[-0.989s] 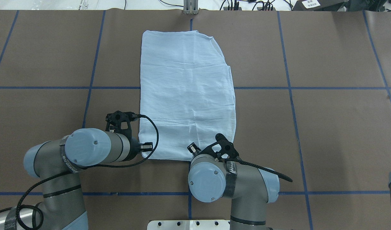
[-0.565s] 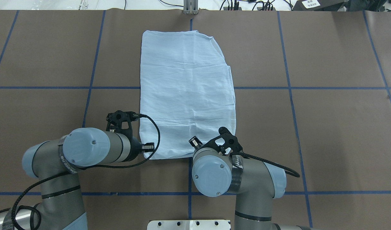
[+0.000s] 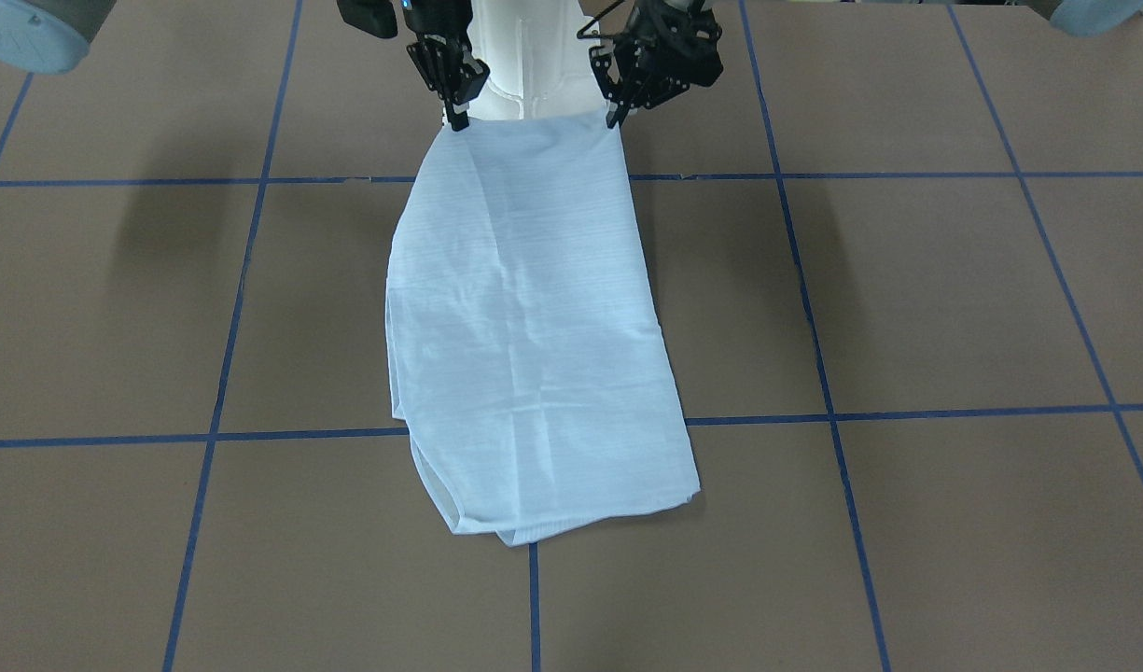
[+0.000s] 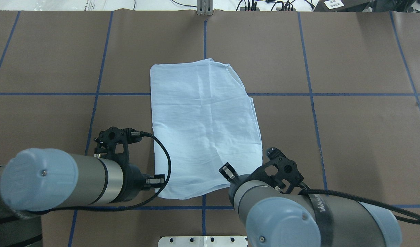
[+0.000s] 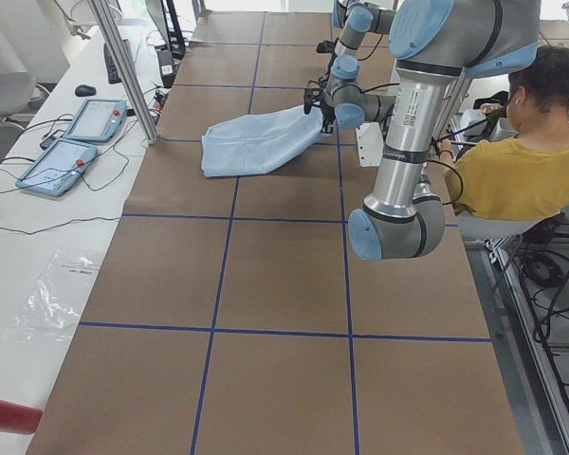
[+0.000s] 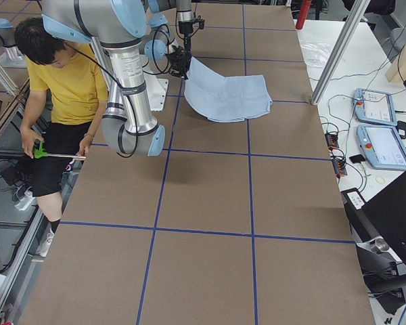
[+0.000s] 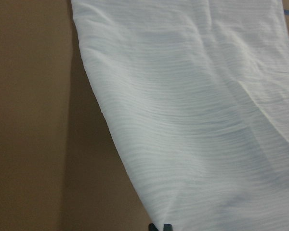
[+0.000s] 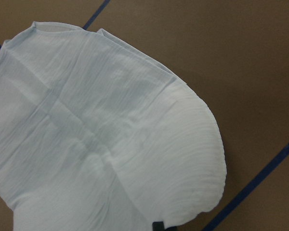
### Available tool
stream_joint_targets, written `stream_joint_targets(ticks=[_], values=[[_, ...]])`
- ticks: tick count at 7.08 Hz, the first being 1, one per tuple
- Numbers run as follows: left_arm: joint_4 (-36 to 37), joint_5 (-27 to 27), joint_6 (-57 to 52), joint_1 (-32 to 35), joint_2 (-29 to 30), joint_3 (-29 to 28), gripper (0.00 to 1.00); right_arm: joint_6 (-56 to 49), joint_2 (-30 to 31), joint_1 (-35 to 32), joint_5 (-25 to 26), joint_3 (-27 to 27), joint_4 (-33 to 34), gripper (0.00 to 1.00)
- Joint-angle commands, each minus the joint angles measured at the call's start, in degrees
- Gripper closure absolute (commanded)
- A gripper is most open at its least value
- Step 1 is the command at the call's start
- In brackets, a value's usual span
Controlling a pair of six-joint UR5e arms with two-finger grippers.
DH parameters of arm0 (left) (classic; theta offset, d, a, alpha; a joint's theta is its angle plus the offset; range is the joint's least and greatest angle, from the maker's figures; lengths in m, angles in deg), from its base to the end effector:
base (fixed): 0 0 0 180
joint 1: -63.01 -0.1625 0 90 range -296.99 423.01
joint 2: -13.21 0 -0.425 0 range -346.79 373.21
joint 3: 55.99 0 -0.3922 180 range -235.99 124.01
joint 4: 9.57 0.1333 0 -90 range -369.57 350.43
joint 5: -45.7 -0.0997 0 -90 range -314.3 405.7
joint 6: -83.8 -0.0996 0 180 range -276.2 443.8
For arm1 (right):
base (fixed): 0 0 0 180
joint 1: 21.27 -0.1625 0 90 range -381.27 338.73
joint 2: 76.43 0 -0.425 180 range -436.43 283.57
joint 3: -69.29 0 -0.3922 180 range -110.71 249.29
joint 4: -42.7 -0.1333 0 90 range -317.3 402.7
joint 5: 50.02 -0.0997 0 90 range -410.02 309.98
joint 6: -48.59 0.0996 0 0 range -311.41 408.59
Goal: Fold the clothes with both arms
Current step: 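Lift the near edge with both grippers and fold it toward the collar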
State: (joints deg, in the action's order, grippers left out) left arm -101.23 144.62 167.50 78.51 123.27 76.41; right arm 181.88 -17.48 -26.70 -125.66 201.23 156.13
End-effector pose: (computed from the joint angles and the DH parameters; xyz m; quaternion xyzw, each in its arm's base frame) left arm 0.4110 -0.2363 0.1672 0.0354 0.5321 -0.0266 0.8455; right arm -0.4550 -0.2020 0.1383 -0.0276 -0.4302 0.4193 0.7990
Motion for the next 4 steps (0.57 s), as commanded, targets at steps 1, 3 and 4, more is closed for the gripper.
stream_joint_targets(ticks=[1, 3, 4], values=[[6.7, 0.2, 2.2, -2.8, 2.4, 4.9, 1.0, -1.0, -2.3, 1.8, 1.5, 2.1, 4.6, 1.0], [6.2, -0.1, -4.9, 2.8, 4.4, -3.8, 1.0, -6.9, -7.7, -3.1, 5.7, -10.0, -3.6, 1.0], [5.3, -0.1, -6.9, 6.7, 5.2, -8.2, 1.0, -10.4, -8.1, -6.7, 5.7, -16.1, -10.4, 1.0]])
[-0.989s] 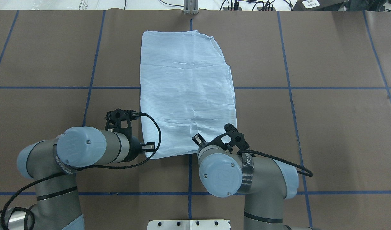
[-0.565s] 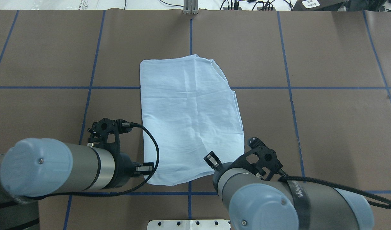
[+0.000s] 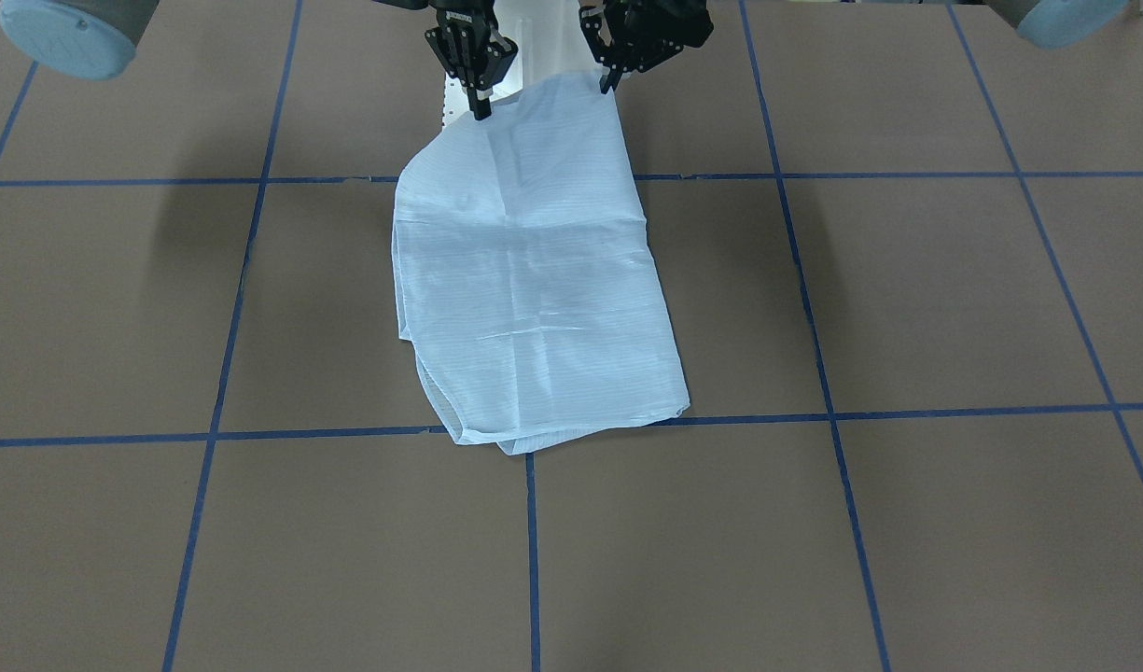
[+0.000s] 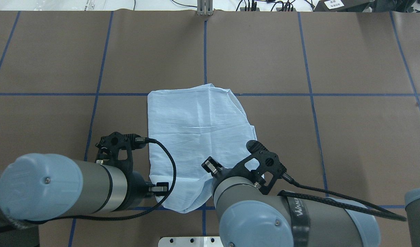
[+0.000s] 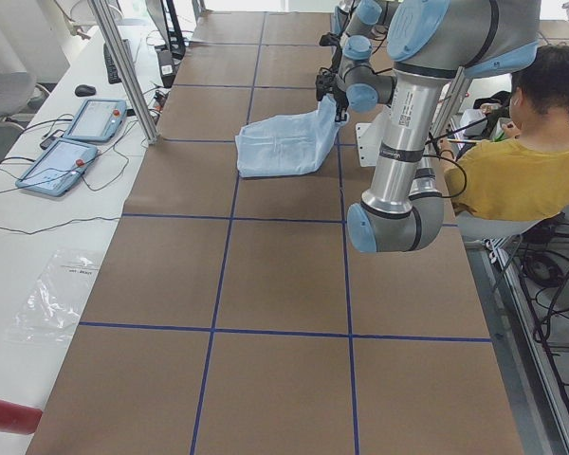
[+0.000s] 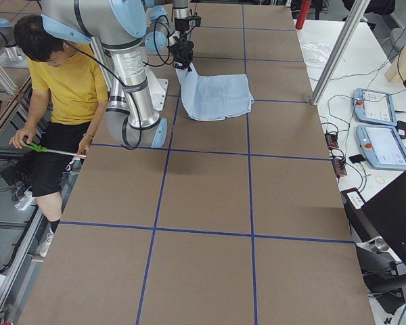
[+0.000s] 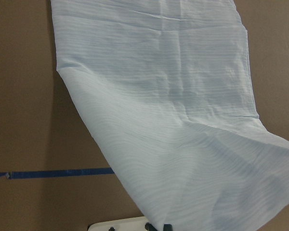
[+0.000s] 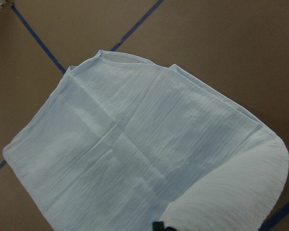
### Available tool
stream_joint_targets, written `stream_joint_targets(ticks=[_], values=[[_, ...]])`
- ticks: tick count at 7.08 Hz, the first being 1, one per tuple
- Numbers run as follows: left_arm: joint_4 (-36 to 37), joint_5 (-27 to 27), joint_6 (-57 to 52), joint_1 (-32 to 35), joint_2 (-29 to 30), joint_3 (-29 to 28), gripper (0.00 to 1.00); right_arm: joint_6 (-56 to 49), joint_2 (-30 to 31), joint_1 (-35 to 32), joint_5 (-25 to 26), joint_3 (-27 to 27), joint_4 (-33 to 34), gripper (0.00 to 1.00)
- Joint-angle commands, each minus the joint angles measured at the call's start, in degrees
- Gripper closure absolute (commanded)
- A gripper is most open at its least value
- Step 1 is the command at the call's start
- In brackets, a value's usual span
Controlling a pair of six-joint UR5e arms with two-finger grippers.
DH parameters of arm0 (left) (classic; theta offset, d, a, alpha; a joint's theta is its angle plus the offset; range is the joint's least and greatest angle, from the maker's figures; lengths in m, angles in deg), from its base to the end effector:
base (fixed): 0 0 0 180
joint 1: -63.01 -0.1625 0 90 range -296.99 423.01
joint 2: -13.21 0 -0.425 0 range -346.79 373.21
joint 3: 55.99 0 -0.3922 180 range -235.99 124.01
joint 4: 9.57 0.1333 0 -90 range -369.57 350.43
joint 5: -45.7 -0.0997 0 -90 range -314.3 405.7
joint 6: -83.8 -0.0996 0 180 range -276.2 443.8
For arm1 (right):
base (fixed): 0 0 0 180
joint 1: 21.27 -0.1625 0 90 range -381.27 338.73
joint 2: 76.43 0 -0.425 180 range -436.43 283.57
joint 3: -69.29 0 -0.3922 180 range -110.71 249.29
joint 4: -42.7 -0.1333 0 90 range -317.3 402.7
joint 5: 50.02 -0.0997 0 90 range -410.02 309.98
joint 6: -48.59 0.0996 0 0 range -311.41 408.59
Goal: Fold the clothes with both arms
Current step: 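Lift the near edge with both grippers and fold it toward the collar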
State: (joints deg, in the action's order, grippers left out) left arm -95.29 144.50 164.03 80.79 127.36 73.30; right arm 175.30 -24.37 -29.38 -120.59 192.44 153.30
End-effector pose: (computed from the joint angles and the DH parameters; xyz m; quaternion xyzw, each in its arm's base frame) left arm 0.4257 -0.2605 0.1643 0.0524 0.4939 -0.0228 0.8676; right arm -0.4956 -0.2387 0.1095 0.0441 -0.4450 0.4064 0.7968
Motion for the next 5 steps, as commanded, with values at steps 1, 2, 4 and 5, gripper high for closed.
stream_joint_targets(ticks=[1, 2, 4, 5], values=[[-3.6, 0.0, -4.8, 7.4, 2.0, -10.7, 1.0, -8.2, -1.3, -7.1, 0.7, -13.1, -14.4, 1.0], [-7.1, 0.0, -8.0, 10.8, 2.6, -14.5, 1.0, -10.8, -1.3, -10.1, 0.7, -18.3, -20.3, 1.0], [-13.6, 0.0, -8.7, 15.2, 6.8, -25.7, 1.0, -14.2, -4.6, -13.1, 0.7, -28.1, -25.9, 1.0], [-17.9, 0.0, -9.4, 16.7, 8.5, -31.4, 1.0, -14.8, -6.6, -13.9, 0.7, -32.1, -26.3, 1.0]])
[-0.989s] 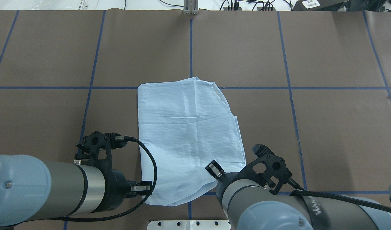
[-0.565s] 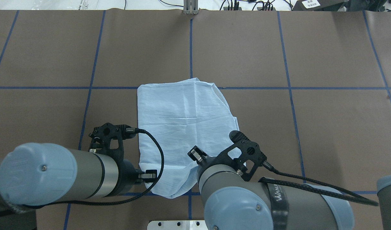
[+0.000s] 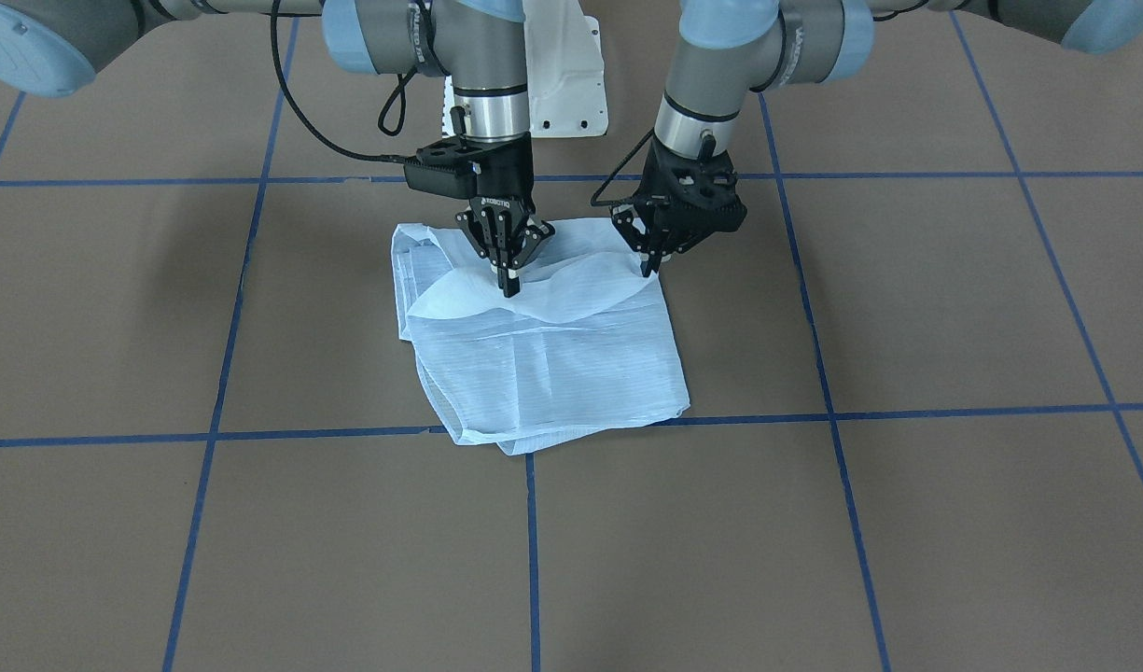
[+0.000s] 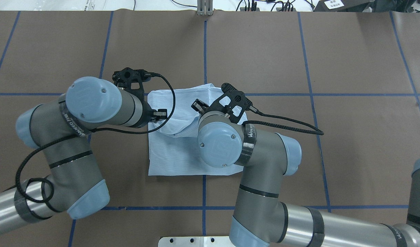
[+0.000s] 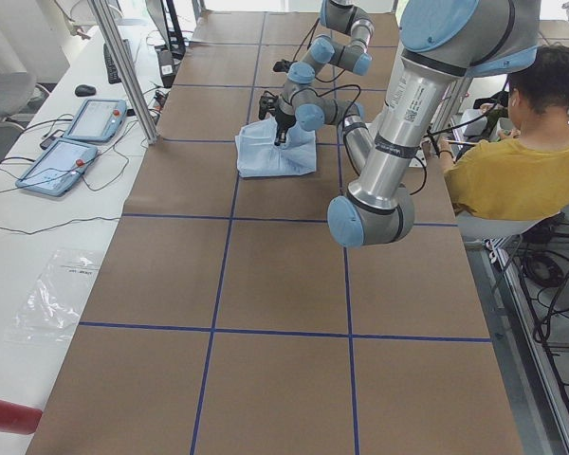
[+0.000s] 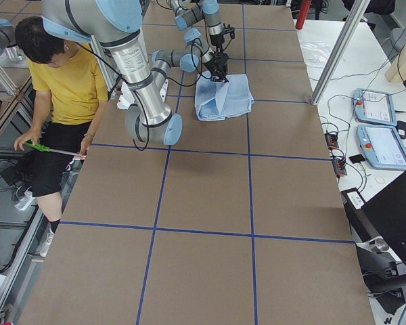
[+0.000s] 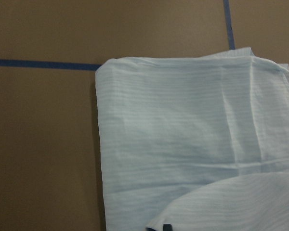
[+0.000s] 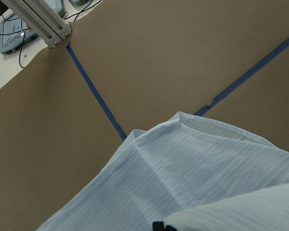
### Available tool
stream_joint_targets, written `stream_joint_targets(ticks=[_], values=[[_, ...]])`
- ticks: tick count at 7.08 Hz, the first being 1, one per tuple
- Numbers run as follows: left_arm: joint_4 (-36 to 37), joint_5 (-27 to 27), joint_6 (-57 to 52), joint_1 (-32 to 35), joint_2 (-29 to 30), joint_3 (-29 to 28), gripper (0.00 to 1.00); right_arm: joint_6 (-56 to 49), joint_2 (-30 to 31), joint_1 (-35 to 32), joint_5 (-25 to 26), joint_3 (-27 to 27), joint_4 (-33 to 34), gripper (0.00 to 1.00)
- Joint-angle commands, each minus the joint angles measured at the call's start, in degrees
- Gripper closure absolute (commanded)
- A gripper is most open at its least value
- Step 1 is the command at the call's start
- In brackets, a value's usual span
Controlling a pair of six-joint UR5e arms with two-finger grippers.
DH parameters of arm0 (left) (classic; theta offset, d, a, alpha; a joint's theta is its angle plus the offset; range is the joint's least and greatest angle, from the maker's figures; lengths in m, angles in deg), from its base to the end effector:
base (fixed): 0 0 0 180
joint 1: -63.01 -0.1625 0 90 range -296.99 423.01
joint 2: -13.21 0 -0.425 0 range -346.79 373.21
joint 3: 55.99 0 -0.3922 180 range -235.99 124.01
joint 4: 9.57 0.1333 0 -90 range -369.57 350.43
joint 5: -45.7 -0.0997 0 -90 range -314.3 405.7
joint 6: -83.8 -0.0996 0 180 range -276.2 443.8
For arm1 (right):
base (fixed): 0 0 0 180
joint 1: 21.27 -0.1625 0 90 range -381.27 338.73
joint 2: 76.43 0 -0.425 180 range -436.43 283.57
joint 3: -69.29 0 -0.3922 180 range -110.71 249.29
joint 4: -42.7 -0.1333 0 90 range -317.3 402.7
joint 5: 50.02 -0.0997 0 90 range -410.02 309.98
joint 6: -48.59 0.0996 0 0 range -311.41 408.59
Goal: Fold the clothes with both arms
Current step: 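Lift the near edge with both grippers and fold it toward the collar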
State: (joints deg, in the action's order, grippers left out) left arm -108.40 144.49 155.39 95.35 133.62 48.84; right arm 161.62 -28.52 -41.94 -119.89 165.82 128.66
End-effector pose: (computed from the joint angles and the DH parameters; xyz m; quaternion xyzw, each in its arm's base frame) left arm 0.4687 -0.4365 0.2276 0.1325 0.4387 -0.0731 0.8858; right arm -0.5761 -0.3965 0.1611 0.1476 -0.4398 0.4004 0.7902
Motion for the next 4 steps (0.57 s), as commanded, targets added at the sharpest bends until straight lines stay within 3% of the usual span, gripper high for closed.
stream_joint_targets(ticks=[1, 3, 4], values=[[-9.1, 0.0, -2.9, 3.3, 2.8, -11.6, 1.0, -1.5, -3.8, -2.0, 0.0, -8.8, -4.0, 1.0], [-12.8, -0.1, -3.1, 4.8, 5.8, -18.9, 1.0, -4.0, -6.8, -3.8, 0.1, -16.1, -8.3, 1.0], [-12.9, -0.9, -3.2, 4.9, 6.3, -19.9, 1.0, -4.8, -8.4, -4.6, 0.0, -18.3, -8.4, 1.0]])
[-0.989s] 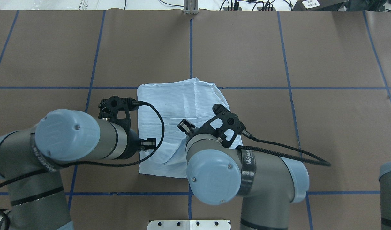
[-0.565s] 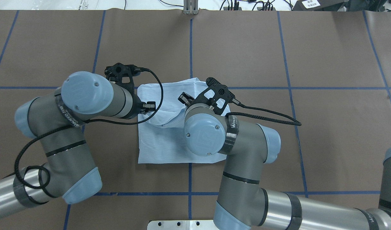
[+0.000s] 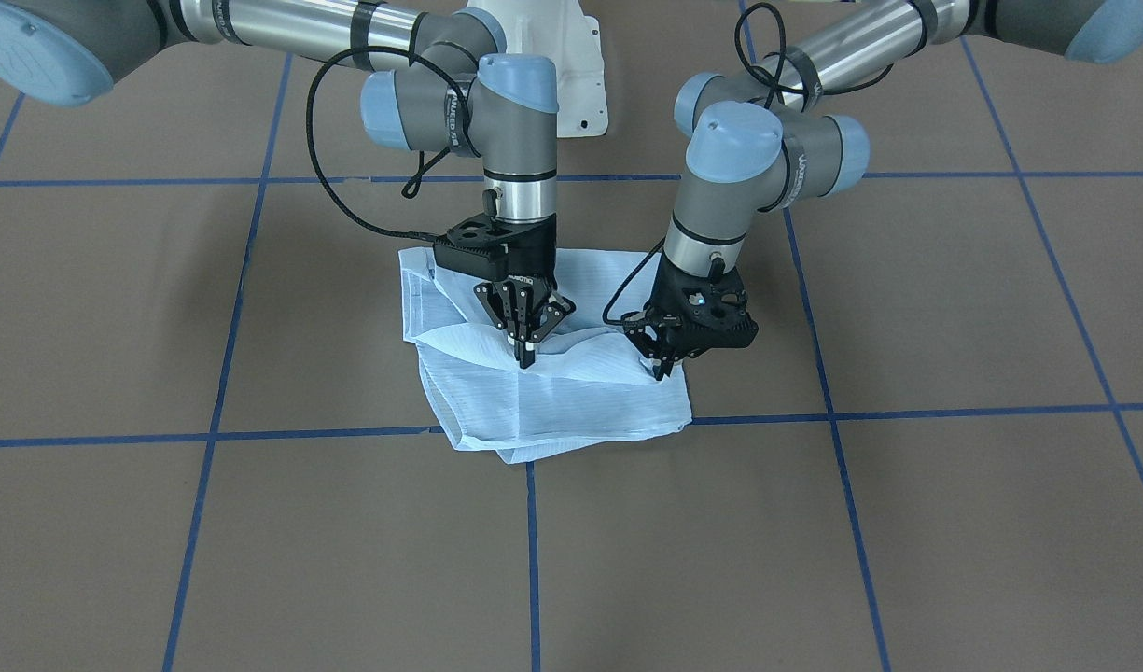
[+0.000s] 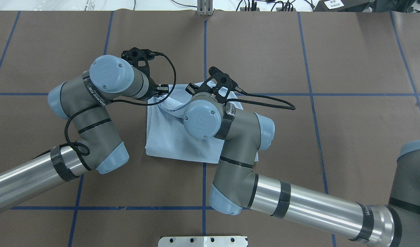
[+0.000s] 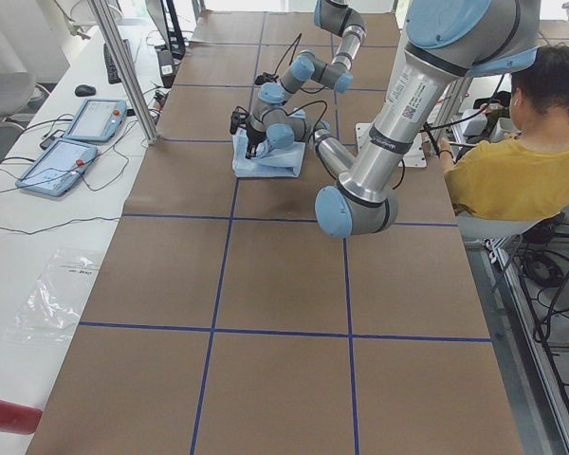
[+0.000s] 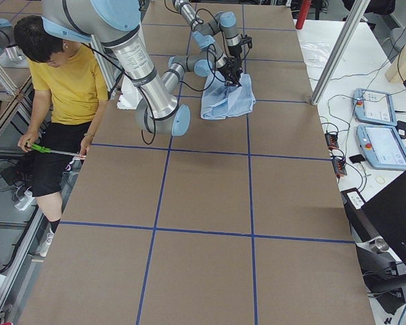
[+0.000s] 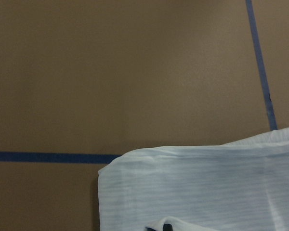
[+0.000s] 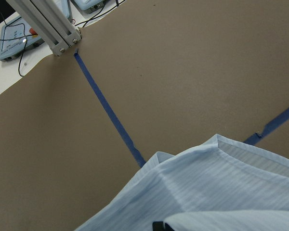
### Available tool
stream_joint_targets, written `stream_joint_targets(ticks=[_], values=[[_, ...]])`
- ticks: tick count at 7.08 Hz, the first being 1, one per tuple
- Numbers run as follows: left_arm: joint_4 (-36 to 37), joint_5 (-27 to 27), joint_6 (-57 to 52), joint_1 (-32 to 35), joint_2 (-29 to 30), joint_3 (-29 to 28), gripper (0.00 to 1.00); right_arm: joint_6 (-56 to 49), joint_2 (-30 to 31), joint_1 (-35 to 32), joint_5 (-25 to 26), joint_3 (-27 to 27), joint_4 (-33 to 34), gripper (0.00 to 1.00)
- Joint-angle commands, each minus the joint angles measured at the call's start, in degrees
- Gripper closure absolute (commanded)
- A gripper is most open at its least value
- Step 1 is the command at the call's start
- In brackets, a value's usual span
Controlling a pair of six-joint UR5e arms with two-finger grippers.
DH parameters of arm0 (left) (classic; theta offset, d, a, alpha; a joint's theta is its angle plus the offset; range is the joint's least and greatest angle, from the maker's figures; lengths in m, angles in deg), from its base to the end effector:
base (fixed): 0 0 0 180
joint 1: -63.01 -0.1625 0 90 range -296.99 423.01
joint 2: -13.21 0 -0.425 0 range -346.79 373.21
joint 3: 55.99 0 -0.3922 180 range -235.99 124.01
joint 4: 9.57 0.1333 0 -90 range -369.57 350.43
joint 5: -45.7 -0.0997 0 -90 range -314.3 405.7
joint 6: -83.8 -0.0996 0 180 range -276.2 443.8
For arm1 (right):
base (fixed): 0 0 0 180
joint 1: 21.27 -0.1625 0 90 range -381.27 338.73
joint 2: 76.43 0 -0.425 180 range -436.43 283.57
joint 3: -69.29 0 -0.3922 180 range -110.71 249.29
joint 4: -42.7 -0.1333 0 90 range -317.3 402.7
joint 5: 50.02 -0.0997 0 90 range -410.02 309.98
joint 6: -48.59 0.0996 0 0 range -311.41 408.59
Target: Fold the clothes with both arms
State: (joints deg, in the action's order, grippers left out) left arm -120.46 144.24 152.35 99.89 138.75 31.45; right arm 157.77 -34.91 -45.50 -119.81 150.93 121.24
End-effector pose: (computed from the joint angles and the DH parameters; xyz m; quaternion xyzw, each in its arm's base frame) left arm 0.5003 -0.5235 0.2724 0.1622 0.4268 -0.0859 0.8855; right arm -0.6181 -0.4621 0.1715 0.1767 -0.4209 0.3987 0.7953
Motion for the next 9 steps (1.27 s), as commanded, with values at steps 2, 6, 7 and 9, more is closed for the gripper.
stream_joint_targets(ticks=[2, 6, 7, 9], values=[[-1.0, -1.0, -3.6, 2.8, 1.8, -2.6, 1.0, -2.9, -2.8, -2.8, -0.6, -3.7, -1.1, 1.0], [-5.0, -1.1, -5.4, 4.3, 4.4, -10.7, 1.0, -4.4, -2.8, -3.6, -0.5, -8.1, -3.8, 1.0], [-7.0, -1.1, -5.5, 4.3, 4.4, -12.4, 1.0, -6.7, -2.8, -3.6, -0.4, -9.6, -6.1, 0.92], [-7.3, -0.9, -5.6, 4.3, 4.3, -12.0, 0.0, -9.9, -3.7, -4.5, -0.9, -9.8, -6.4, 0.0]])
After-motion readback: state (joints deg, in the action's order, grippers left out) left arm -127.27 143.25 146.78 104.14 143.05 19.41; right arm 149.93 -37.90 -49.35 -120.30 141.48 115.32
